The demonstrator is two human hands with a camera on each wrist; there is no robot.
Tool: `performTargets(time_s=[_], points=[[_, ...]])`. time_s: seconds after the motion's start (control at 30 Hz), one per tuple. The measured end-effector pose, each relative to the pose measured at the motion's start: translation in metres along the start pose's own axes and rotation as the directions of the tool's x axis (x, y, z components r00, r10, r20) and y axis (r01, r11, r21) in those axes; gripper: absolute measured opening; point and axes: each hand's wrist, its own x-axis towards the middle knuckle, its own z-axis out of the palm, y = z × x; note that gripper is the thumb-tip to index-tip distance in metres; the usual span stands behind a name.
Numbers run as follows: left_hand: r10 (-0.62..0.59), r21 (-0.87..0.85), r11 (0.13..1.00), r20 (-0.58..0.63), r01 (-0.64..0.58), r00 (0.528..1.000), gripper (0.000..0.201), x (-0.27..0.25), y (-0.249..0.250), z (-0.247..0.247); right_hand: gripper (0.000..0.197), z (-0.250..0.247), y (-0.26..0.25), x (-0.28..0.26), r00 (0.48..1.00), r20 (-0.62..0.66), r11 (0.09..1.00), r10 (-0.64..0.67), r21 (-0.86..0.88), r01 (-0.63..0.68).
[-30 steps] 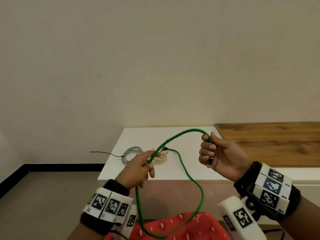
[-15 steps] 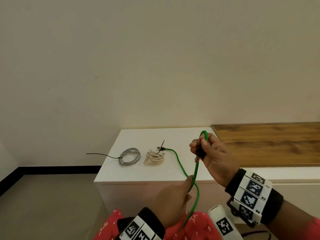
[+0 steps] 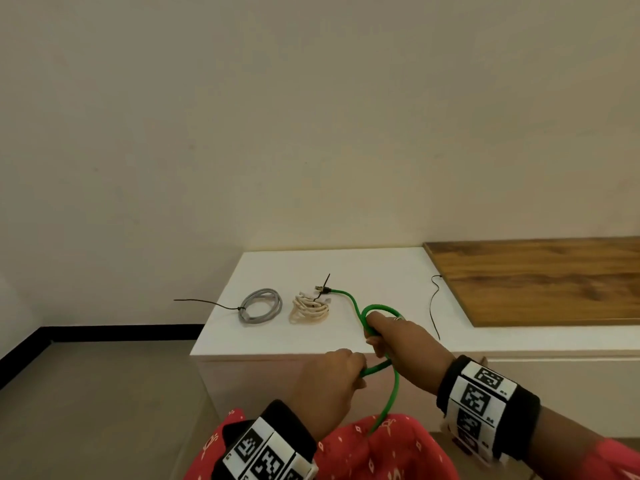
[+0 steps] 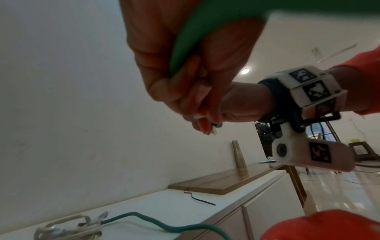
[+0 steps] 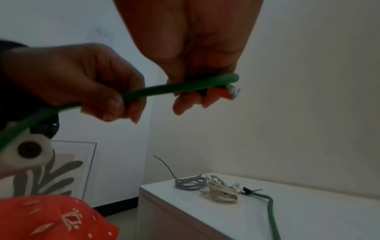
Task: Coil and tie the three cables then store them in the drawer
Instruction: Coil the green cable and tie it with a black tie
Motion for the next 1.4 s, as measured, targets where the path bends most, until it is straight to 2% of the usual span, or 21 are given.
performTargets(time_s=[0.07, 0.13, 0.2, 0.27, 0.4, 0.47, 0.5, 0.53, 0.6, 0.67, 0.73, 0.8, 0.83, 0.9, 0.93, 1.03, 1.1, 1.2, 1.27, 1.33, 1.4], points=[[-0.055, -0.023, 0.998, -0.026, 0.054, 0.998, 0.023, 0.0, -0.011, -0.002, 0.016, -0.003, 0.001, -0.001, 0.998, 0.066, 0.998, -0.018, -0.063, 0.022], [-0.133, -0.168, 0.98, -0.122, 0.111, 0.984, 0.023, -0.002, -0.023, -0.005, 0.028, -0.005, 0.006, -0.003, 0.987, 0.161, 0.995, -0.023, -0.087, 0.037], [-0.187, -0.272, 0.954, -0.22, 0.124, 0.958, 0.021, -0.003, -0.028, -0.006, 0.031, -0.005, 0.006, -0.004, 0.969, 0.244, 0.992, -0.04, -0.107, 0.068], [-0.245, -0.357, 0.925, -0.306, 0.128, 0.92, 0.019, -0.002, -0.031, -0.006, 0.034, -0.008, 0.004, -0.003, 0.963, 0.263, 0.99, -0.056, -0.113, 0.088], [-0.381, -0.507, 0.85, -0.4, 0.145, 0.833, 0.027, 0.005, -0.035, -0.012, 0.031, -0.021, 0.002, -0.002, 0.946, 0.319, 0.996, -0.056, 0.079, 0.032], [-0.39, -0.506, 0.851, -0.426, 0.142, 0.817, 0.032, 0.009, -0.034, -0.015, 0.037, -0.024, 0.004, -0.002, 0.926, 0.375, 0.942, -0.033, 0.322, -0.097], [-0.384, -0.519, 0.846, -0.436, 0.121, 0.814, 0.031, 0.012, -0.034, -0.015, 0.039, -0.026, 0.004, -0.002, 0.917, 0.397, 0.851, -0.032, 0.492, -0.183], [-0.367, -0.555, 0.829, -0.438, 0.074, 0.82, 0.03, 0.015, -0.036, -0.014, 0.04, -0.027, 0.005, -0.002, 0.914, 0.405, 0.715, -0.027, 0.647, -0.266], [-0.316, -0.674, 0.737, -0.422, -0.061, 0.85, 0.023, 0.022, -0.039, -0.011, 0.04, -0.032, 0.003, -0.003, 0.914, 0.406, 0.391, -0.005, 0.842, -0.372], [-0.315, -0.799, 0.584, -0.388, -0.146, 0.866, 0.019, 0.025, -0.042, -0.007, 0.036, -0.038, -0.002, -0.002, 0.92, 0.391, 0.095, -0.002, 0.916, -0.389], [-0.381, -0.908, 0.387, -0.316, -0.16, 0.869, 0.022, 0.025, -0.047, 0.002, 0.035, -0.043, -0.002, 0.002, 0.941, 0.338, -0.145, 0.008, 0.932, -0.333], [-0.448, -0.965, 0.225, -0.227, -0.137, 0.865, 0.025, 0.02, -0.052, 0.012, 0.03, -0.052, 0.004, 0.004, 0.966, 0.26, -0.32, 0.015, 0.916, -0.242], [-0.469, -0.976, 0.179, -0.194, -0.122, 0.862, 0.023, 0.017, -0.053, 0.018, 0.025, -0.058, 0.007, 0.004, 0.976, 0.216, -0.391, 0.001, 0.899, -0.198], [-0.468, -0.977, 0.178, -0.187, -0.115, 0.864, 0.019, 0.011, -0.05, 0.028, 0.017, -0.069, 0.01, 0.004, 0.99, 0.138, -0.51, -0.006, 0.851, -0.122], [-0.45, -0.966, 0.227, -0.219, -0.127, 0.866, 0.021, 0.009, -0.046, 0.033, 0.015, -0.073, 0.008, 0.004, 0.993, 0.111, -0.541, 0.036, 0.838, -0.074], [-0.303, -0.811, 0.567, -0.366, -0.142, 0.88, 0.027, 0.008, -0.029, 0.045, 0.01, -0.079, -0.001, 0.003, 0.979, 0.002, -0.546, 0.202, 0.83, 0.111], [-0.171, -0.653, 0.743, -0.398, -0.147, 0.902, 0.03, 0.01, -0.02, 0.049, 0.012, -0.078, -0.002, 0.004, 0.952, -0.066, -0.512, 0.299, 0.831, 0.218], [-0.06, -0.502, 0.848, -0.407, -0.169, 0.911, 0.045, 0.01, -0.012, 0.054, 0.029, -0.071, 0.004, 0.007, 0.897, -0.139, -0.371, 0.419, 0.876, 0.309], [0.013, -0.417, 0.889, -0.391, -0.19, 0.92, 0.047, 0.009, -0.005, 0.055, 0.032, -0.064, 0.008, 0.01, 0.864, -0.183, -0.268, 0.469, 0.903, 0.336], [0.045, -0.341, 0.929, -0.287, -0.146, 0.957, 0.045, 0.007, 0.004, 0.049, 0.027, -0.055, 0.009, 0.011, 0.841, -0.228, -0.185, 0.491, 0.916, 0.356], [0.061, -0.267, 0.957, -0.194, -0.112, 0.979, 0.048, 0.006, 0.01, 0.045, 0.021, -0.044, 0.01, 0.011, 0.832, -0.284, -0.028, 0.476, 0.941, 0.337]])
